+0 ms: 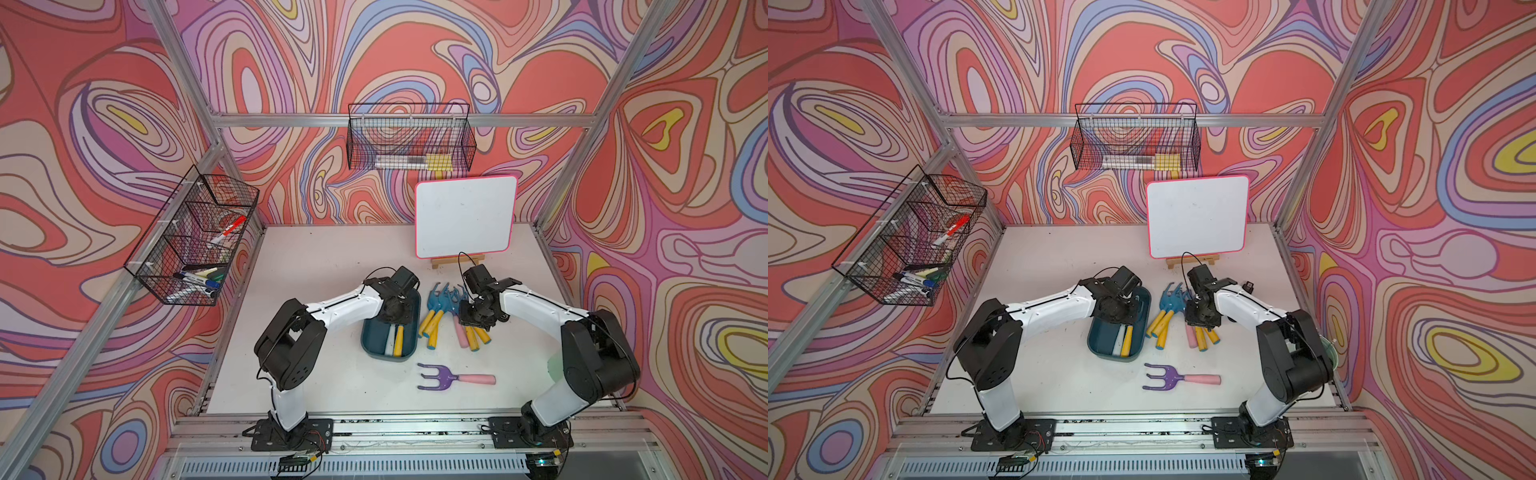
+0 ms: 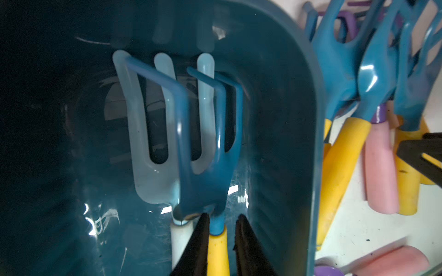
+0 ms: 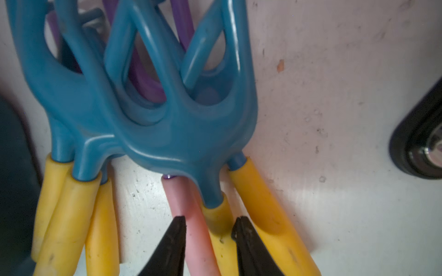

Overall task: Put the rake into the storage box
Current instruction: Pick up the rake at the center of the board.

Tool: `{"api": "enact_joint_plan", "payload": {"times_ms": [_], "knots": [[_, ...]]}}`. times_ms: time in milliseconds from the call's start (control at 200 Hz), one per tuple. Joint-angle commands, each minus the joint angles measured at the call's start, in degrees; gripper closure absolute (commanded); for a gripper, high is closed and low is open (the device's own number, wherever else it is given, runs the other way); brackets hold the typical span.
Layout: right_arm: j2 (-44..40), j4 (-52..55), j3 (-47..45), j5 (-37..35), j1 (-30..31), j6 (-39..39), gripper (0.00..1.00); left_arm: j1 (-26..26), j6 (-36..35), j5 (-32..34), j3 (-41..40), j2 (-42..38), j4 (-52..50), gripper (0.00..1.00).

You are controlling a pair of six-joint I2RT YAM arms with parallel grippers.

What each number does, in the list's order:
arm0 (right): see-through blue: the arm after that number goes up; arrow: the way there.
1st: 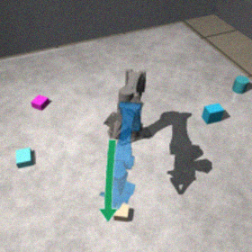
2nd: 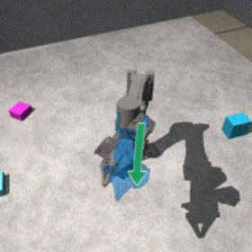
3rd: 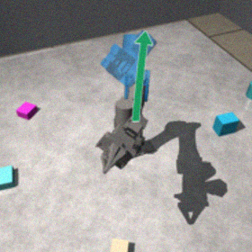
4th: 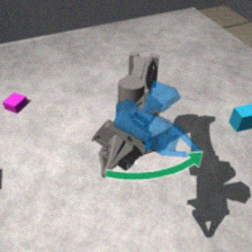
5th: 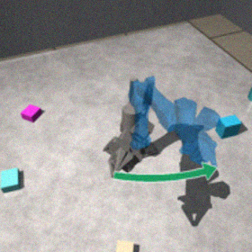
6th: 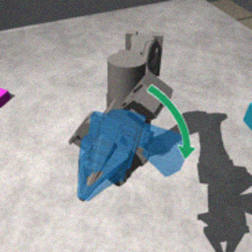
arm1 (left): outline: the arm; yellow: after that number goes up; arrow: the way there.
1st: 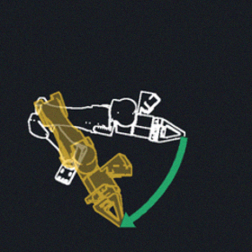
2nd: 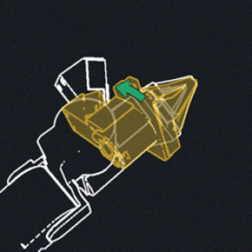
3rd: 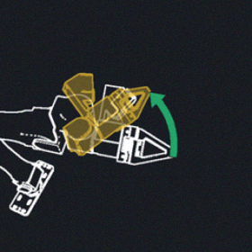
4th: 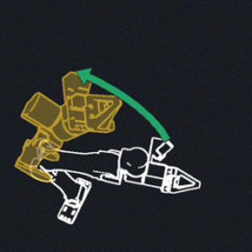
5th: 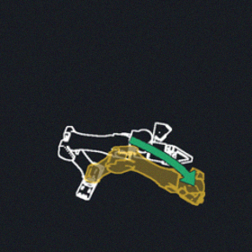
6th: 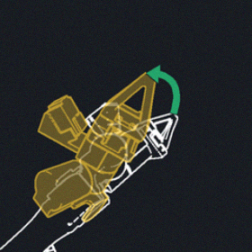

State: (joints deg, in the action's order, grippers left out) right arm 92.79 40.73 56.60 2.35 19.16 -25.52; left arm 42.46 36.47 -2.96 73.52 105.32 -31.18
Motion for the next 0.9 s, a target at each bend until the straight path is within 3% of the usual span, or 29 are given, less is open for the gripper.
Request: {"api": "enact_joint_plan", "payload": {"times_ms": [0, 245, 436, 676, 896], "knots": [[1.3, -1.2, -1.0, -0.2, -0.2, 0.6, 0.66, 0.0, -1.0, 2.9, -0.4, 1.7, -3.2, 0.77], [2.4, -2.3, -1.9, 0.2, -0.2, 0.8, 0.72, 0.1, -2.1, 2.6, 1.5, -0.5, -2.7, 0.74], [1.3, -3.1, -2.0, 0.5, -0.2, 0.8, 0.89, 0.1, -3.5, 0.1, 5.0, -2.8, -1.7, 0.66], [-9.0, -5.8, -0.4, 2.9, -0.2, -0.6, 0.96, 0.1, -4.7, -11.9, 4.9, -4.9, 8.1, 0.55], [-12.0, -11.1, -1.6, 12.5, -0.2, 1.1, 0.96, 0.0, -2.7, -23.0, 5.4, -2.1, 19.2, 0.54]]}}
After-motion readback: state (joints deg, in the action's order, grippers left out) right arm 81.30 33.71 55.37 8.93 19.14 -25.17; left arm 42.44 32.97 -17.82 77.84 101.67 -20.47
